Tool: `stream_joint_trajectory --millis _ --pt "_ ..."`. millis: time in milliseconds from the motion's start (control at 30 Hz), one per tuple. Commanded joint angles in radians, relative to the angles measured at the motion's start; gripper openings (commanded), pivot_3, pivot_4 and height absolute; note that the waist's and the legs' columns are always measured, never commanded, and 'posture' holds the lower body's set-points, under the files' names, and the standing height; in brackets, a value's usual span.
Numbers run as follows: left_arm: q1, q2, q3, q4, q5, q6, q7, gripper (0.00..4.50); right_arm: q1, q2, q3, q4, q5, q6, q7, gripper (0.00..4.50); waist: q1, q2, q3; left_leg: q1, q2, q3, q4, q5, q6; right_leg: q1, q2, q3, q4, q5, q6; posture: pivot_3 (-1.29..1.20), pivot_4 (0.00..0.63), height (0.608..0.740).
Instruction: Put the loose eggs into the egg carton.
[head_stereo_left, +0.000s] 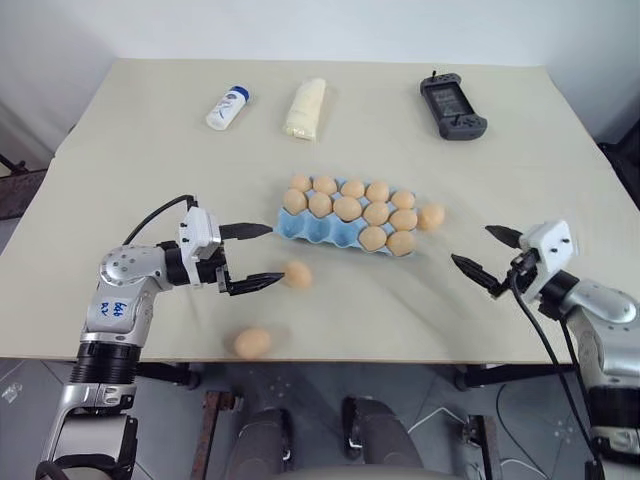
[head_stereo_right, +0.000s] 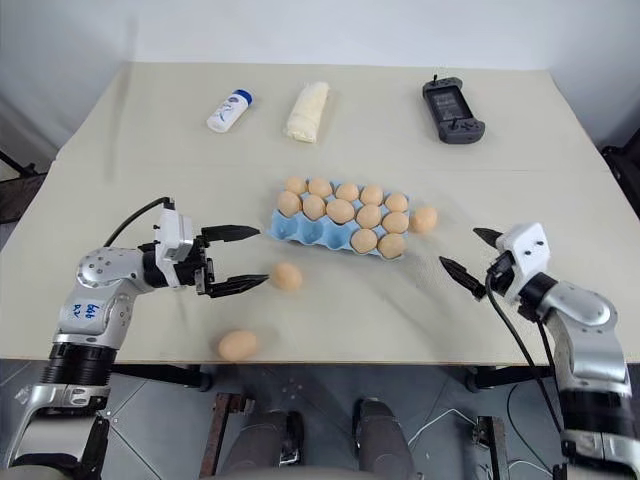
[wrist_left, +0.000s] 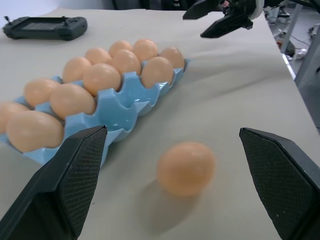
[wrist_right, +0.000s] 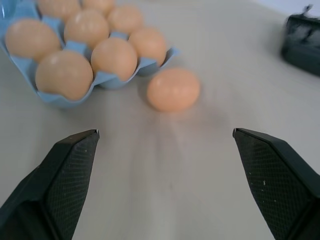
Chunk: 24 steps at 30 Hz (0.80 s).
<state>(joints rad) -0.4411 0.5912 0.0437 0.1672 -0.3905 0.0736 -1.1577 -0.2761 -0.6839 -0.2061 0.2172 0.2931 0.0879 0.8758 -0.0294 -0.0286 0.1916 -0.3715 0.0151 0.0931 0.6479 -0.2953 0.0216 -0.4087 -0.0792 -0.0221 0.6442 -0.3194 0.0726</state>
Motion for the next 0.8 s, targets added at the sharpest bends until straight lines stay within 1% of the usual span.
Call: stream_joint_trajectory --millis 33,133,300,500,700,800 --pt "0.012 0.007 0.020 -0.043 -0.012 -0.007 0.007 4.50 -0.192 -0.031 0.092 0.181 -0.090 -0.012 0.049 4.48 -0.009 0.000 0.000 0.000 0.000 0.001 0.000 0.000 0.000 0.000 0.000 0.001 0.000 0.000 0.000 0.00 0.150 0.740" --pt "0.026 0.009 0.026 -0.060 -0.017 -0.001 0.016 4.50 -0.336 -0.009 0.147 0.331 -0.138 -0.066 0.074 4.48 -0.011 0.001 0.000 0.000 0.000 0.002 0.001 0.000 0.000 -0.001 0.000 0.001 0.001 0.000 0.001 0.00 0.150 0.740" --pt "0.045 0.006 0.036 -0.079 -0.021 0.003 0.030 4.50 -0.547 0.045 0.210 0.602 -0.218 -0.164 0.064 4.48 -0.008 0.001 0.000 -0.001 0.000 0.001 0.000 0.002 -0.003 -0.001 0.000 0.000 0.001 0.000 0.001 0.00 0.150 0.740" --pt "0.039 0.006 0.040 -0.071 -0.022 0.000 0.033 4.50 -0.686 0.075 0.250 0.844 -0.278 -0.224 0.115 4.48 -0.004 0.001 0.000 -0.003 0.000 0.001 0.001 0.002 -0.004 -0.002 0.000 -0.001 -0.001 0.000 0.001 0.00 0.150 0.740" --pt "0.030 0.009 0.045 -0.057 -0.020 -0.011 0.031 4.50 -0.757 0.089 0.255 0.966 -0.316 -0.243 0.124 4.48 -0.008 0.001 0.001 -0.003 0.000 0.002 0.000 0.002 -0.005 -0.003 0.000 -0.002 -0.001 0.000 0.001 0.00 0.150 0.740" --pt "0.027 0.008 0.046 -0.052 -0.018 -0.016 0.034 4.50 -0.762 0.093 0.238 0.983 -0.306 -0.260 0.123 3.87 -0.011 0.001 0.001 -0.003 0.001 0.002 0.001 0.002 -0.006 -0.003 0.000 -0.002 -0.001 0.000 0.001 0.00 0.150 0.740"
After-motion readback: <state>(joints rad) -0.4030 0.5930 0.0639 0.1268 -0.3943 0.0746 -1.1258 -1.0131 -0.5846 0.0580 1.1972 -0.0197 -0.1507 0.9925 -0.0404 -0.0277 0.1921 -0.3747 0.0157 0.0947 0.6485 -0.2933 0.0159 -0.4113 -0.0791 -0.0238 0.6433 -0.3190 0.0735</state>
